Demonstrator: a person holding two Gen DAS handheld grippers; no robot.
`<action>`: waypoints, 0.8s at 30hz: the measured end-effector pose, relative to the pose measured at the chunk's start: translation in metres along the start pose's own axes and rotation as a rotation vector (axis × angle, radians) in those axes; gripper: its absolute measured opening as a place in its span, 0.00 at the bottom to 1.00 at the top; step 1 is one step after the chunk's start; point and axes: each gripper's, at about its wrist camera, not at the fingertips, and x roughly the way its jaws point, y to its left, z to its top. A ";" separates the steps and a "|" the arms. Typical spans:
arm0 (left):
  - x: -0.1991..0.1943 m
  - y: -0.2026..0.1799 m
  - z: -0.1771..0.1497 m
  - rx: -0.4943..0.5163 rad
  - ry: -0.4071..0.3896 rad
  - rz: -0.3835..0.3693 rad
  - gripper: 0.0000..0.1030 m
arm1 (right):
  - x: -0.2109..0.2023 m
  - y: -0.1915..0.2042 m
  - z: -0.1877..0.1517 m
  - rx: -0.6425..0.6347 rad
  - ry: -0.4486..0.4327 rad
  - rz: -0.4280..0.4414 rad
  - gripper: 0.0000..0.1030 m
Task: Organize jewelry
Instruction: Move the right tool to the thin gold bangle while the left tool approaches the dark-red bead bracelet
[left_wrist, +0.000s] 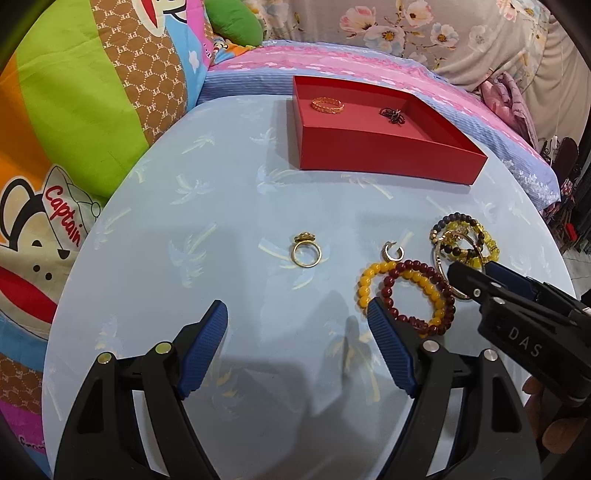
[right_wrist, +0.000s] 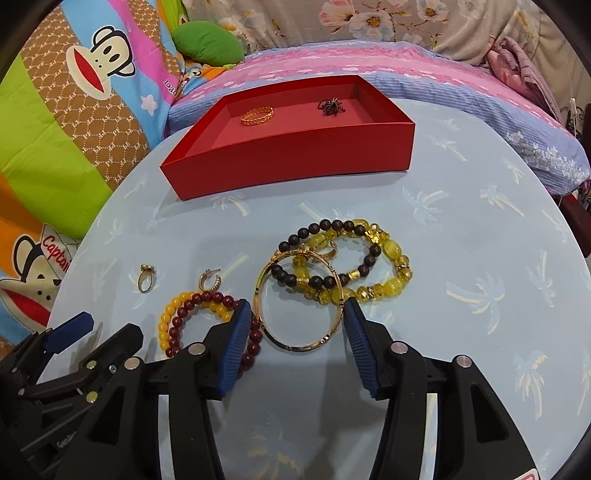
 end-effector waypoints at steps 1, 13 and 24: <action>0.001 -0.001 0.001 0.002 0.000 0.001 0.72 | 0.001 0.002 0.001 -0.005 -0.001 -0.009 0.51; 0.006 -0.001 0.002 -0.004 0.009 -0.005 0.72 | 0.003 -0.002 -0.004 -0.022 0.003 -0.041 0.29; 0.002 -0.011 0.001 0.018 0.003 -0.022 0.72 | -0.011 -0.024 -0.012 0.031 0.012 -0.044 0.13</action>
